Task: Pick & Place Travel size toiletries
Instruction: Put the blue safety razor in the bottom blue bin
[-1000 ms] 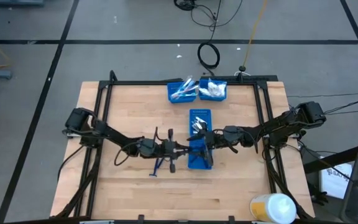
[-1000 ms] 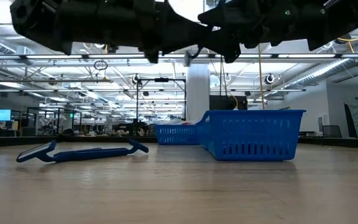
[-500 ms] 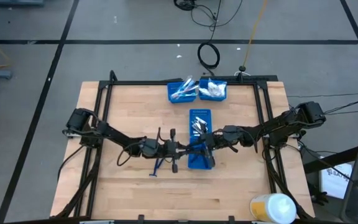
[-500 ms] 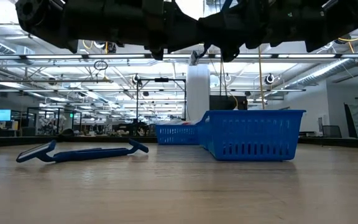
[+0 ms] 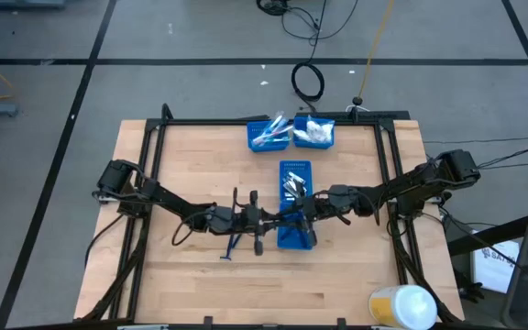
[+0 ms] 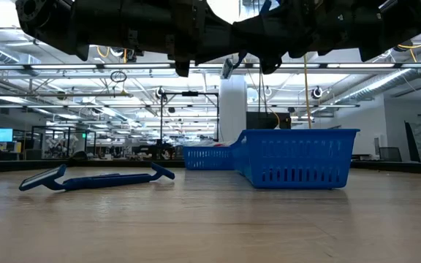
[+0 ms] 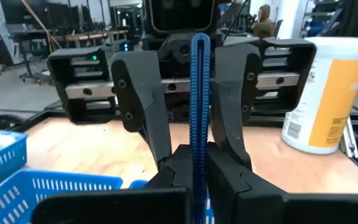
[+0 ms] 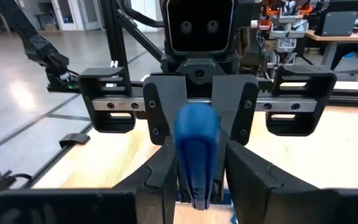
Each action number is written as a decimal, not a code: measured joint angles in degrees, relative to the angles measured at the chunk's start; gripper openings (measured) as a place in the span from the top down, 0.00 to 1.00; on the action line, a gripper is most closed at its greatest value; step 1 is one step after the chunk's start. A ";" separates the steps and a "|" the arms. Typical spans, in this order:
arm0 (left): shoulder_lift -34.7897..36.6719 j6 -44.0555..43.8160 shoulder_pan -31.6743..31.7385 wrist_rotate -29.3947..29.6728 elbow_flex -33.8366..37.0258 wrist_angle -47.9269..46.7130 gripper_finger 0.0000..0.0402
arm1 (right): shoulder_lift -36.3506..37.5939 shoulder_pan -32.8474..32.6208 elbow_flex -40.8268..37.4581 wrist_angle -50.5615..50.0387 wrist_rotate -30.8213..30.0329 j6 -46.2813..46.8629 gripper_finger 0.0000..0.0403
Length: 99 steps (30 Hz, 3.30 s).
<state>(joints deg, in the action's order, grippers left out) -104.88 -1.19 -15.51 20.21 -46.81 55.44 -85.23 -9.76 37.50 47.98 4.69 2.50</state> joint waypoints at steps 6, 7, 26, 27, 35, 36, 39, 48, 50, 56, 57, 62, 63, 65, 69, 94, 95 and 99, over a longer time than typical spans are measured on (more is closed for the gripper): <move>0.04 -0.88 0.03 0.89 0.00 -2.90 0.85 | -0.02 -0.06 -0.07 -0.69 -1.42 -0.63 0.76; 0.04 -0.91 0.00 0.87 0.00 -2.89 0.85 | 0.00 -0.06 -0.07 -0.79 -1.45 -0.63 0.76; -0.04 -4.76 -0.57 -6.32 0.07 -1.97 0.95 | 0.39 -0.87 0.00 -1.54 0.05 4.61 0.72; -0.04 -4.07 -0.72 -6.23 0.07 -1.66 0.97 | 0.39 -0.87 0.00 -1.25 0.08 4.41 0.72; 0.09 0.41 -1.25 -3.12 -0.39 -1.04 0.98 | 0.50 -0.89 0.19 -3.32 0.32 3.91 0.71; 0.47 1.68 -1.25 -2.46 -0.38 -1.70 0.98 | 0.51 -0.89 0.25 -4.28 0.29 3.90 0.71; 2.17 4.89 -1.39 -1.22 -0.11 -3.08 0.98 | 0.79 -0.87 0.16 -8.17 0.45 4.02 0.69; 6.27 6.56 -1.37 -0.80 -0.28 -4.03 0.99 | 1.08 -0.76 0.02 -10.95 0.07 3.37 0.68; 6.27 6.63 -1.51 -0.82 -0.28 -4.42 0.98 | 2.66 -0.76 0.02 -10.05 0.06 2.82 0.68; 6.27 6.64 -1.81 -0.75 -0.28 -5.10 0.99 | 10.34 -0.78 0.02 -11.62 -0.02 2.77 0.68; 6.27 6.62 -1.84 -0.75 -0.28 -4.89 0.99 | 11.30 -0.89 0.02 -11.62 -0.02 2.87 0.68; 6.27 5.31 -1.88 -0.86 -0.28 -4.96 0.98 | 11.78 -1.68 0.02 -12.23 -0.18 2.76 0.68; 6.27 5.19 -1.88 -0.86 -0.30 -4.94 0.98 | 11.39 -1.66 0.02 -11.98 -0.20 2.63 0.68; 6.27 4.66 -1.88 -1.23 -0.31 -4.97 0.99 | 10.79 -1.61 0.04 -11.76 -0.27 2.57 0.68; 6.27 3.90 -1.88 -1.93 -0.33 -5.09 0.97 | 10.53 -1.61 0.00 -10.23 -0.37 2.39 0.68; 3.52 3.52 -0.48 -2.99 -3.82 -8.66 0.96 | 10.10 -1.59 0.00 -8.59 -0.74 -1.82 0.94; 3.52 3.52 -0.48 -3.02 -3.82 -8.66 0.95 | 10.10 -1.59 0.00 -8.60 -0.81 -1.74 0.94; 3.52 3.79 -0.49 -2.04 -3.82 -8.77 0.91 | 10.10 -1.58 0.01 -9.25 -0.73 -1.30 0.94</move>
<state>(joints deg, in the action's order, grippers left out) -101.36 2.60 -15.99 18.18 -50.63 46.67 -75.13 -11.34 37.51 38.73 3.96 1.20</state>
